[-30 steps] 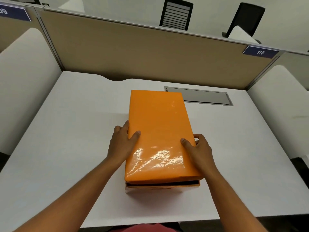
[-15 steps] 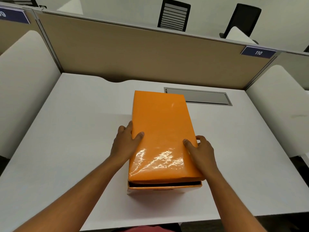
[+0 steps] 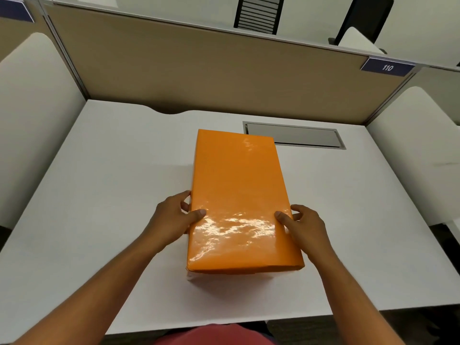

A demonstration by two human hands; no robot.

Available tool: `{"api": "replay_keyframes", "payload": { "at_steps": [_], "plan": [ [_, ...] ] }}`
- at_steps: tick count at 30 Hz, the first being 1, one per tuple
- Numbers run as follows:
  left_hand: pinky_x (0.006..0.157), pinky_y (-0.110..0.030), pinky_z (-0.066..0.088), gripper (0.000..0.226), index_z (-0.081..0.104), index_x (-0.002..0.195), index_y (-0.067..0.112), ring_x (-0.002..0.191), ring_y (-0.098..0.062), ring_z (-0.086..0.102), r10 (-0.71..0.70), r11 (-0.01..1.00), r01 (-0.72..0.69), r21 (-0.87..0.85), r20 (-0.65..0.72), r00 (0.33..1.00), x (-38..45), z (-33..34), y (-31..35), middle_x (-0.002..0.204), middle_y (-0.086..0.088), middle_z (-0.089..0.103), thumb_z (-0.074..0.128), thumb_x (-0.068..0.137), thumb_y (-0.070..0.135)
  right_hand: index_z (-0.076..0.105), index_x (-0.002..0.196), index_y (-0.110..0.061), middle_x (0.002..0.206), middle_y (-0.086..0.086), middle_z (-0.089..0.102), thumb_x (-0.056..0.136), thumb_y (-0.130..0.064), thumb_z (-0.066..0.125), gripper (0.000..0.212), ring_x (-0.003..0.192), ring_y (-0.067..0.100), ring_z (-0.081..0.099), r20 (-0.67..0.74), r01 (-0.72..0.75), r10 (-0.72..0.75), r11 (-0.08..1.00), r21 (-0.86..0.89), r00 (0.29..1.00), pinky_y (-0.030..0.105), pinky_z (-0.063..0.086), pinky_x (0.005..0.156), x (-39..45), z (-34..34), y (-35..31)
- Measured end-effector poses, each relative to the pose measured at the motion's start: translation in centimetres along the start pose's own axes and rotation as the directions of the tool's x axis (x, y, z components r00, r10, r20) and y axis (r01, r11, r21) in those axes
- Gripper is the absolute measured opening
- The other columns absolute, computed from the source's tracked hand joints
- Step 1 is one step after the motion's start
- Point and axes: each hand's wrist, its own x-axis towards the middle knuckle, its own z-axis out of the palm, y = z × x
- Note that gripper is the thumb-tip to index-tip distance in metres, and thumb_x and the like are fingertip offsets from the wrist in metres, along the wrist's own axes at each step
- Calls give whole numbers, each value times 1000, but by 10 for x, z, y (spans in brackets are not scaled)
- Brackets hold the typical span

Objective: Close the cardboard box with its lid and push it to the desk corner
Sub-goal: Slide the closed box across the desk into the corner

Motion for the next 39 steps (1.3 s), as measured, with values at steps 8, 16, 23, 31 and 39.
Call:
{"api": "replay_keyframes", "payload": {
  "at_steps": [8,16,23,31,39],
  "plan": [
    [56,-21,59,75,51,151,21,93,-22,73,-36,997,42,-70,78,996,1,-7,-1,107,1,67,85,84,30,73,130,-19,113,3,76,84,-36,86,51,92,18,74,57,-63,54,982,179,997,36,60,76,-4,-3,7],
    [54,-26,60,91,32,161,30,106,-24,64,-50,997,54,-50,89,995,-12,0,-5,124,3,57,80,85,45,63,142,-24,119,-1,72,88,-49,77,61,88,14,70,58,6,-10,997,73,998,32,53,74,-13,2,12],
    [72,-38,67,140,11,158,52,111,-23,69,-131,989,151,-7,459,879,-47,-14,-19,144,11,47,97,48,63,52,134,-35,120,-6,67,60,-56,92,87,102,18,72,498,-133,120,991,-10,859,26,64,66,-29,-34,26],
    [83,-41,66,114,38,148,47,106,-23,74,-67,991,114,-65,499,864,-48,-11,-29,142,13,56,100,53,53,56,147,-17,113,-10,67,62,-49,94,99,98,18,72,474,-42,75,996,-80,877,29,66,68,-23,-31,30],
    [87,-49,62,136,21,160,29,128,-26,54,-196,980,192,53,417,887,-15,-20,-3,163,2,37,91,51,71,35,160,-36,153,-1,55,62,-69,87,117,121,25,67,539,49,16,993,-105,842,48,63,93,1,-37,7]
  ]
}}
